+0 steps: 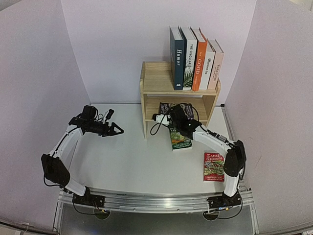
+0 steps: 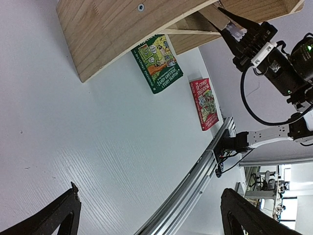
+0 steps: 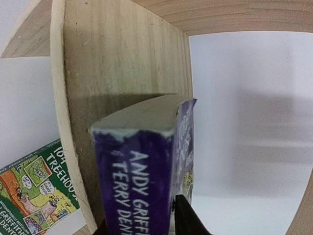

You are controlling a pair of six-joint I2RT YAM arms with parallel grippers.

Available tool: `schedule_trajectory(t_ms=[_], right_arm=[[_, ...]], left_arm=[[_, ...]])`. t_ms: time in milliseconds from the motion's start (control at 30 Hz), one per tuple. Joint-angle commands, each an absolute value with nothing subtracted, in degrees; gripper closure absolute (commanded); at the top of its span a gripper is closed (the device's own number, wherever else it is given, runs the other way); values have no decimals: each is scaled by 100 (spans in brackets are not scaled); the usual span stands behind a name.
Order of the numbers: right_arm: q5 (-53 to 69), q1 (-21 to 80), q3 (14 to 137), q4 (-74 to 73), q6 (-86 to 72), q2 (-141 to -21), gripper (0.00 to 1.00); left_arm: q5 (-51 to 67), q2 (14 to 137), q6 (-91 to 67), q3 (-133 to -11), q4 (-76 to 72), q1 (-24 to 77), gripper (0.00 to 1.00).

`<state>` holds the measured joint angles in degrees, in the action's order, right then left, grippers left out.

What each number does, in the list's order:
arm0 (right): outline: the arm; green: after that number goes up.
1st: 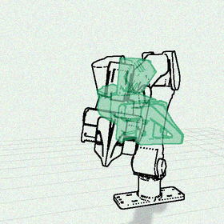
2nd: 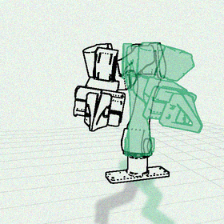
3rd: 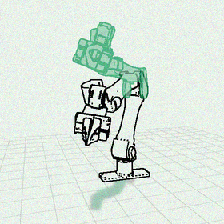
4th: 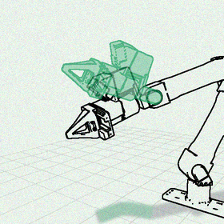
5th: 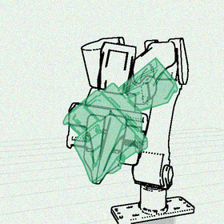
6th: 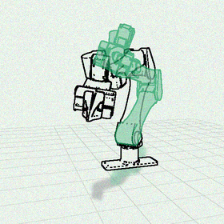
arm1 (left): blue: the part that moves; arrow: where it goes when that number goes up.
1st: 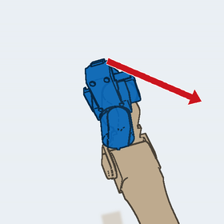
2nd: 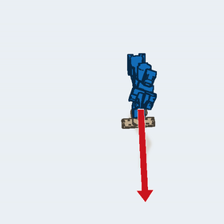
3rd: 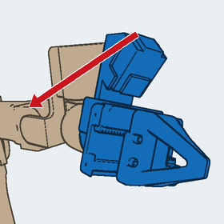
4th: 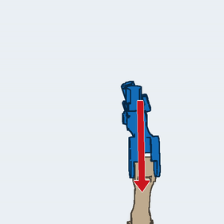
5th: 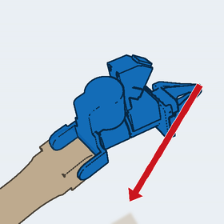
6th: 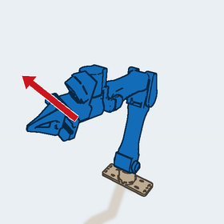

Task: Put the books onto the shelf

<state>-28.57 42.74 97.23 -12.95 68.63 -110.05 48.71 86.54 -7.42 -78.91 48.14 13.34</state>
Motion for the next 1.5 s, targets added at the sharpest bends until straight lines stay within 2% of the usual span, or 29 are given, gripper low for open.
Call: schedule_trajectory(t_ms=[0,100,167,300,500,633,700,833,967,1267,1467], right_arm=[[-2623,4240,10137,-1763,6488,-11231,59],[-2608,4238,10217,-1889,6410,-11226,30],[-2551,4243,10282,-2032,6335,-11183,18],[-2297,4244,10610,-2796,5934,-11154,12],[-1726,4242,10945,-3851,5424,-11050,10],[-1690,4230,10905,-4062,5314,-10888,13],[-1632,4207,10918,-4136,5226,-10785,19],[-1579,4133,10881,-4254,5176,-10683,41],[-1571,4032,10894,-4281,5146,-10694,52],[-1520,3866,11115,-4286,5240,-10912,67],[-1577,3787,11378,-4289,5425,-11154,74]], left_arm=[[4812,8515,-623,-7849,4833,1344,1],[4808,8519,-589,-7845,4858,1343,0],[4813,8516,-571,-7833,4868,1345,0],[4843,8516,-563,-7805,4859,1341,0],[4887,8518,-554,-7805,4859,1343,1],[4894,8508,-546,-7805,4860,1342,0],[4893,8489,-534,-7802,4874,1343,0],[4842,8491,-520,-7807,4879,1341,1],[4846,8522,-519,-7852,4885,1340,1],[4835,8537,-492,-7866,4903,1342,1],[4830,8534,-472,-7868,4921,1341,1]])
